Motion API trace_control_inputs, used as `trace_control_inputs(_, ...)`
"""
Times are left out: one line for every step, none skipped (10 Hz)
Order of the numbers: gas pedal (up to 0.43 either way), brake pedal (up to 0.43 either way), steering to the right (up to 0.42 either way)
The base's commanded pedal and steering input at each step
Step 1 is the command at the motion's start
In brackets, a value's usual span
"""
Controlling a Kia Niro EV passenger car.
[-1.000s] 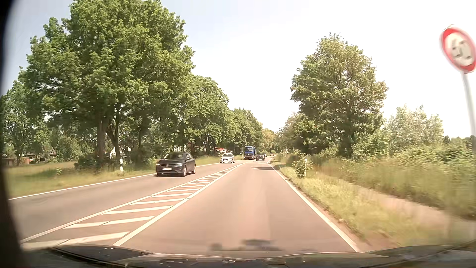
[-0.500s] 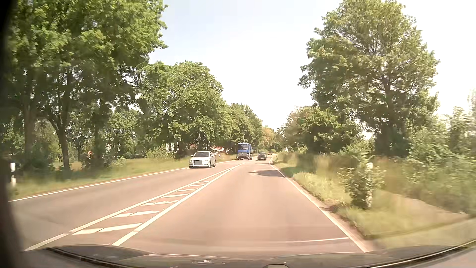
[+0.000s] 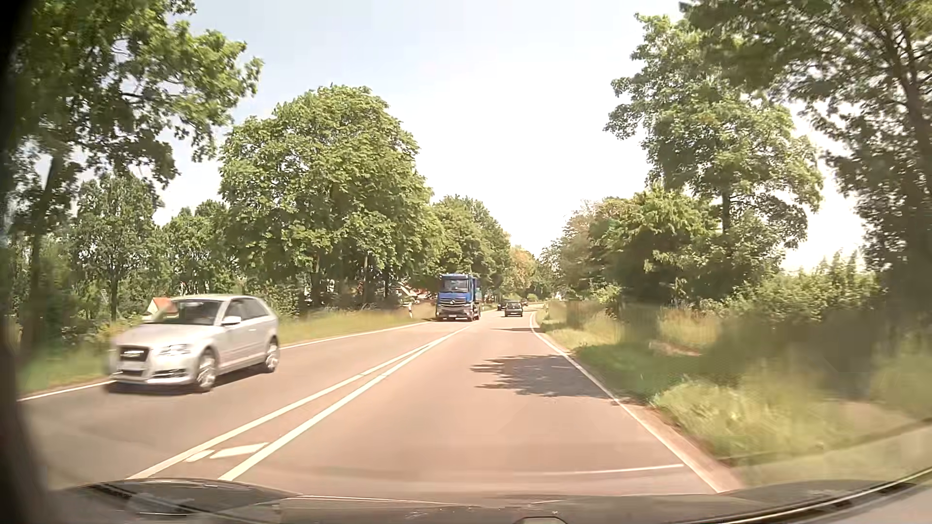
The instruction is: Follow the waypoints while adhering to traffic rules and regulations
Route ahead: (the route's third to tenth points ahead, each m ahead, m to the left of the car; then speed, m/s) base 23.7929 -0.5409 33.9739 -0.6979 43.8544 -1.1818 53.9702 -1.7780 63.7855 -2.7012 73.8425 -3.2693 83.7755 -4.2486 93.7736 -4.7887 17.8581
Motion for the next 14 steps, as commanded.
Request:
trace_control_inputs(0.039, 0.0, 0.004)
trace_control_inputs(0.047, 0.0, 0.004)
trace_control_inputs(0.047, 0.0, 0.004)
trace_control_inputs(0.059, 0.0, 0.004)
trace_control_inputs(0.059, 0.0, 0.004)
trace_control_inputs(0.067, 0.0, 0.004)
trace_control_inputs(0.079, 0.0, 0.004)
trace_control_inputs(0.087, 0.0, 0.004)
trace_control_inputs(0.087, 0.0, 0.004)
trace_control_inputs(0.098, 0.0, 0.004)
trace_control_inputs(0.098, 0.0, 0.004)
trace_control_inputs(0.098, 0.0, 0.004)
trace_control_inputs(0.11, 0.0, 0.004)
trace_control_inputs(0.118, 0.0, 0.004)
